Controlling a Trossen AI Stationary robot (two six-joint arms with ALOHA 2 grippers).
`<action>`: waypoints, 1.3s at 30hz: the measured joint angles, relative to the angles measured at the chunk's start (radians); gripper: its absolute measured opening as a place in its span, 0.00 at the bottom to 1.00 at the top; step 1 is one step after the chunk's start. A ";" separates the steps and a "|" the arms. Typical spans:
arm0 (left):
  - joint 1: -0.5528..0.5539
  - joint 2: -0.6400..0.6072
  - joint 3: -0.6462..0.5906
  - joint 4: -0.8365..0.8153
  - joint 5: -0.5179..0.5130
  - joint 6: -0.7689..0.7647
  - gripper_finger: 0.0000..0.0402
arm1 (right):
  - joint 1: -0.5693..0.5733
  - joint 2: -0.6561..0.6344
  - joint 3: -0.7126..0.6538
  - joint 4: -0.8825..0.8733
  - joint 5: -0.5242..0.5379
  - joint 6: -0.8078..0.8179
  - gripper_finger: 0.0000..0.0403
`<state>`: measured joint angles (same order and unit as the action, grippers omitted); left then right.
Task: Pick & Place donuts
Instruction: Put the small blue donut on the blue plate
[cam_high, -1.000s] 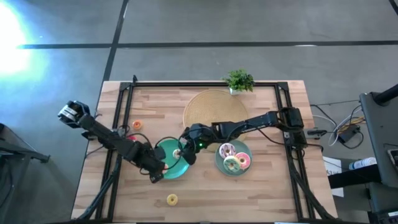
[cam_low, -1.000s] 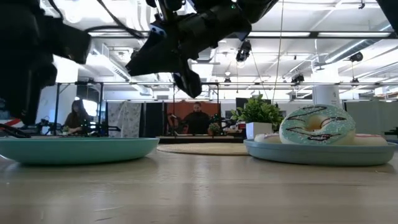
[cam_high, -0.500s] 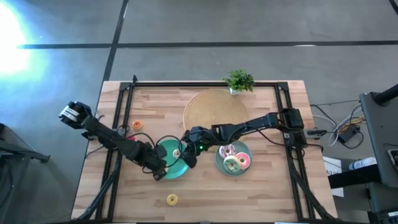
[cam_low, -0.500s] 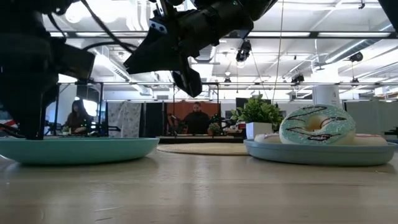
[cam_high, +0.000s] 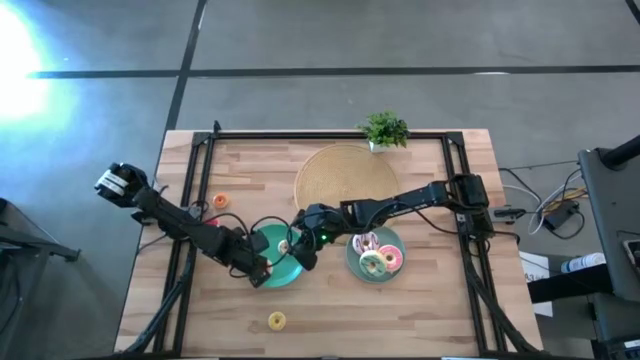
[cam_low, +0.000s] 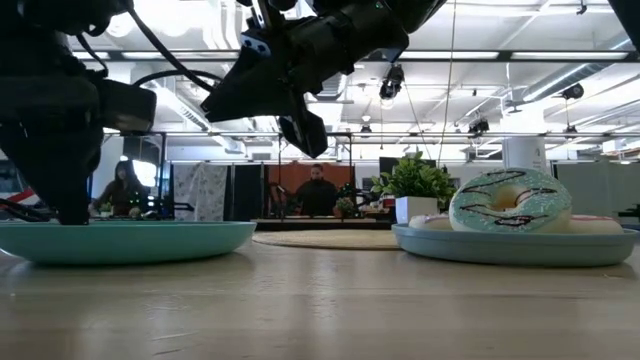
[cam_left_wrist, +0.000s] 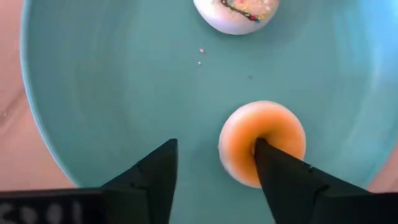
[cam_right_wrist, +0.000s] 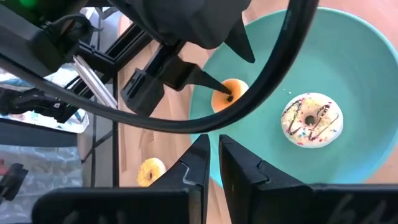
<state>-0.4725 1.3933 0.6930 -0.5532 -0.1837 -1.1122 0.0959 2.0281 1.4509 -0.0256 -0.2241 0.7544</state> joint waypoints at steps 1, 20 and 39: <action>0.000 0.000 -0.007 0.011 -0.003 -0.001 0.42 | 0.000 0.000 0.000 -0.001 0.000 0.000 0.07; 0.002 -0.069 -0.026 0.133 -0.017 -0.030 0.00 | -0.001 -0.106 0.000 -0.117 0.071 -0.130 0.07; 0.339 -0.446 -0.010 0.347 0.308 0.083 0.00 | 0.051 -0.224 0.021 -0.190 0.212 -0.972 0.09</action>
<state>-0.1331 0.9468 0.6827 -0.2065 0.1242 -1.0295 0.1468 1.8038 1.4723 -0.2153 -0.0118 -0.2174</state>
